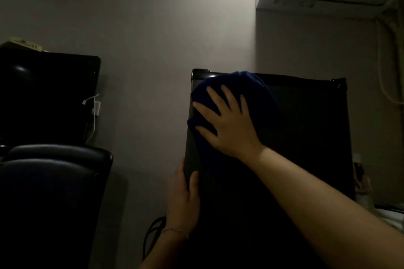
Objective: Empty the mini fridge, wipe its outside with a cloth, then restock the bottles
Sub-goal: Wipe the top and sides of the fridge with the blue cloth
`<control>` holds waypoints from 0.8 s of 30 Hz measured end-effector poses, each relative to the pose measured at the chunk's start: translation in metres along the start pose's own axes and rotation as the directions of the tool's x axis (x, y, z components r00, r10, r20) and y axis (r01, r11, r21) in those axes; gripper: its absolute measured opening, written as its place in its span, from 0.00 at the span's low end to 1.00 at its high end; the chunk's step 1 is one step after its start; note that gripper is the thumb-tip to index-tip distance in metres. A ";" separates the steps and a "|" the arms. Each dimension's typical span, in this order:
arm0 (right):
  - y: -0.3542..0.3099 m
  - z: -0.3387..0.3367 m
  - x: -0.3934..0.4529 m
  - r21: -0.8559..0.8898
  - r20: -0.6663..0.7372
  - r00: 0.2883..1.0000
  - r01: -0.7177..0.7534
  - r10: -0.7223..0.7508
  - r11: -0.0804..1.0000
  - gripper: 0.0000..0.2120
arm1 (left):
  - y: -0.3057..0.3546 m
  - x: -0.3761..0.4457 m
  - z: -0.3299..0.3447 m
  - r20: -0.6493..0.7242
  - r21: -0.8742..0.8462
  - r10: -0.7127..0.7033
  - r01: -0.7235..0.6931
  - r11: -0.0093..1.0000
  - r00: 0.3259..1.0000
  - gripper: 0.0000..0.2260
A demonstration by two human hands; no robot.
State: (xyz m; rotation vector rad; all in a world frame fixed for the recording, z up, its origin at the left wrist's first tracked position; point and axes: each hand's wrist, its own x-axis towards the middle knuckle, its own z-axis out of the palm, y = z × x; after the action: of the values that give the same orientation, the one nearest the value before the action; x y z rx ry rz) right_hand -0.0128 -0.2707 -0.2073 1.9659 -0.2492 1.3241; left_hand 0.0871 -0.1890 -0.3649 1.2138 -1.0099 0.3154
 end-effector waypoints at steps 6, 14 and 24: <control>-0.001 0.001 0.025 -0.005 -0.005 1.000 0.017 -0.017 1.000 0.30 | 0.010 -0.007 -0.009 0.089 -0.045 -0.084 0.088 0.995 0.992 0.19; 0.020 -0.006 0.028 0.004 -0.009 0.998 0.056 -0.056 0.998 0.29 | 0.009 -0.013 -0.013 0.128 -0.070 -0.175 0.185 0.980 0.976 0.27; 0.101 -0.028 -0.030 0.010 -0.015 0.975 -0.223 0.224 0.975 0.30 | 0.009 -0.014 -0.014 0.157 -0.099 -0.211 0.228 0.969 0.965 0.28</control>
State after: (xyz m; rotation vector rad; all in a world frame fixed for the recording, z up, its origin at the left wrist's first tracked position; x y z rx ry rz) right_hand -0.1004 -0.3306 -0.1805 1.9777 -0.4700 1.4835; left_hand 0.0800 -0.1689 -0.3701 1.2428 -0.9930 -0.0072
